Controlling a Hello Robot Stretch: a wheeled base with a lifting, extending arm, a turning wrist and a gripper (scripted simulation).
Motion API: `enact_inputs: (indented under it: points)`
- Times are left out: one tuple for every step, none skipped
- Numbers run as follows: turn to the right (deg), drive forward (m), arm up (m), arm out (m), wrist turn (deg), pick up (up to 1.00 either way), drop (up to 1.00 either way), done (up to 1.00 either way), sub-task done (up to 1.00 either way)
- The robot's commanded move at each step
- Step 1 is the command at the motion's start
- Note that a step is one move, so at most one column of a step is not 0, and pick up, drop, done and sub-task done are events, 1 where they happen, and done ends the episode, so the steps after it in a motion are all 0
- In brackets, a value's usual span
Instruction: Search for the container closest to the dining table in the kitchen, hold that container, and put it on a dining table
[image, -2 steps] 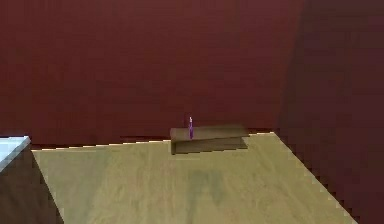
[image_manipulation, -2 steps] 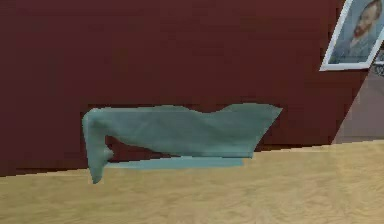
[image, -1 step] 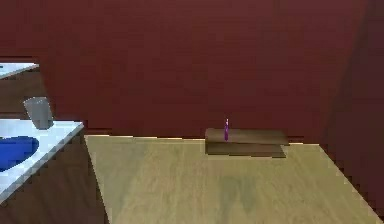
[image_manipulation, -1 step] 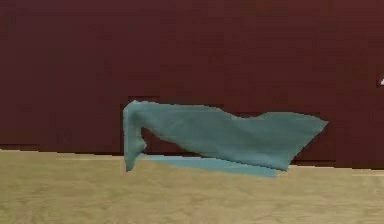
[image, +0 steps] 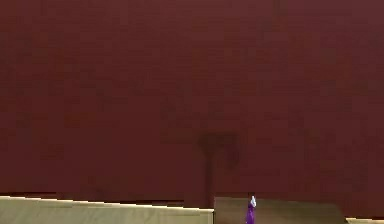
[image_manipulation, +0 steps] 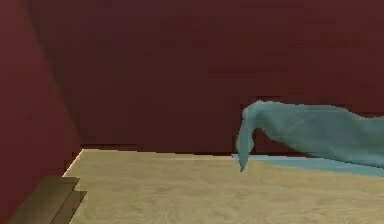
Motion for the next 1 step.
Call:
enact_inputs:
  points:
    - [-18.0,0.0,0.0,0.0,0.0,0.0,0.0,0.0,0.0]
